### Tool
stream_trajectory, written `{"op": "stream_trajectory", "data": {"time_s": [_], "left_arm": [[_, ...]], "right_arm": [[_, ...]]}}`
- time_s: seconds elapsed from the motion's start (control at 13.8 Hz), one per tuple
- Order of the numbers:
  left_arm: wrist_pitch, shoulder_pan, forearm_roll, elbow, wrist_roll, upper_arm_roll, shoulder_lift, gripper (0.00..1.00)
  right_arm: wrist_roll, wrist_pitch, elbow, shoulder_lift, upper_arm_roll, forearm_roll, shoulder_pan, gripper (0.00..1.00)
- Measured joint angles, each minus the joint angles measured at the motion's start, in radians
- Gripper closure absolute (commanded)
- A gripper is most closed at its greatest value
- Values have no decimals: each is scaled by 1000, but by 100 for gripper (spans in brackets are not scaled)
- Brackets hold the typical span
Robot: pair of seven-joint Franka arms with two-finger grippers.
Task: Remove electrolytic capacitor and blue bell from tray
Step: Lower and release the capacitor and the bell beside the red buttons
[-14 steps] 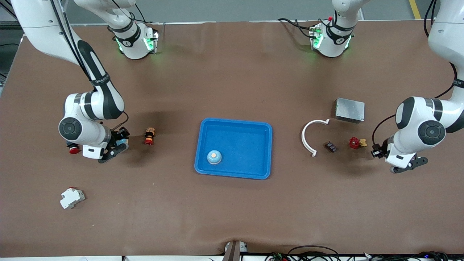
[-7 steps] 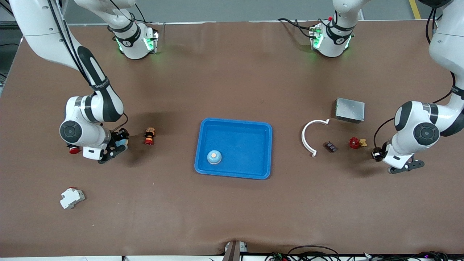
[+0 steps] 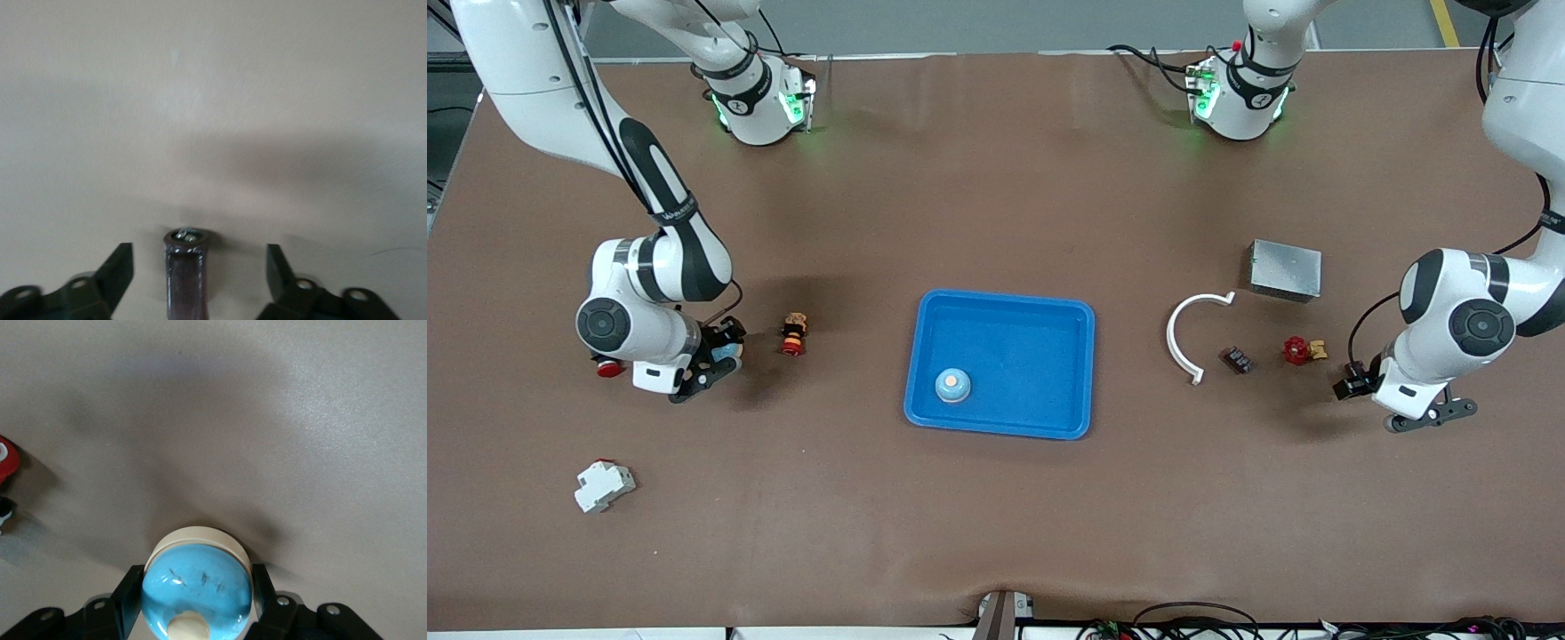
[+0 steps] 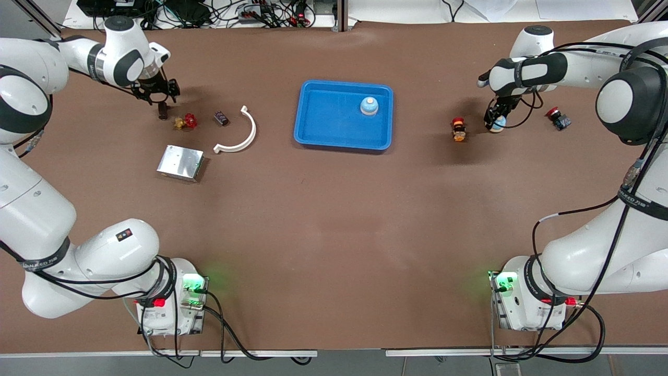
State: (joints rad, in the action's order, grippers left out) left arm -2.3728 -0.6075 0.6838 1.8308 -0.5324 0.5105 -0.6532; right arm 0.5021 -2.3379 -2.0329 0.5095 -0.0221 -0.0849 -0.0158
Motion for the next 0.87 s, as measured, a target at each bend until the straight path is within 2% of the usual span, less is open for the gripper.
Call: {"op": "stream_trajectory", "data": {"time_s": [0.29,0.58,0.87], "left_arm": [[16,1,0,-45,-2,91,32,0],[206,1,-8,-136,-14,229,55,0],[352,0,-54,-219,-15,311,79,0]], "right_arm": [[0,40,9,-1,-1,0,0,0],[-33,308,128,-37,-18,42,2,0],[-215,530,276,-73,-32,64,67,0]]}}
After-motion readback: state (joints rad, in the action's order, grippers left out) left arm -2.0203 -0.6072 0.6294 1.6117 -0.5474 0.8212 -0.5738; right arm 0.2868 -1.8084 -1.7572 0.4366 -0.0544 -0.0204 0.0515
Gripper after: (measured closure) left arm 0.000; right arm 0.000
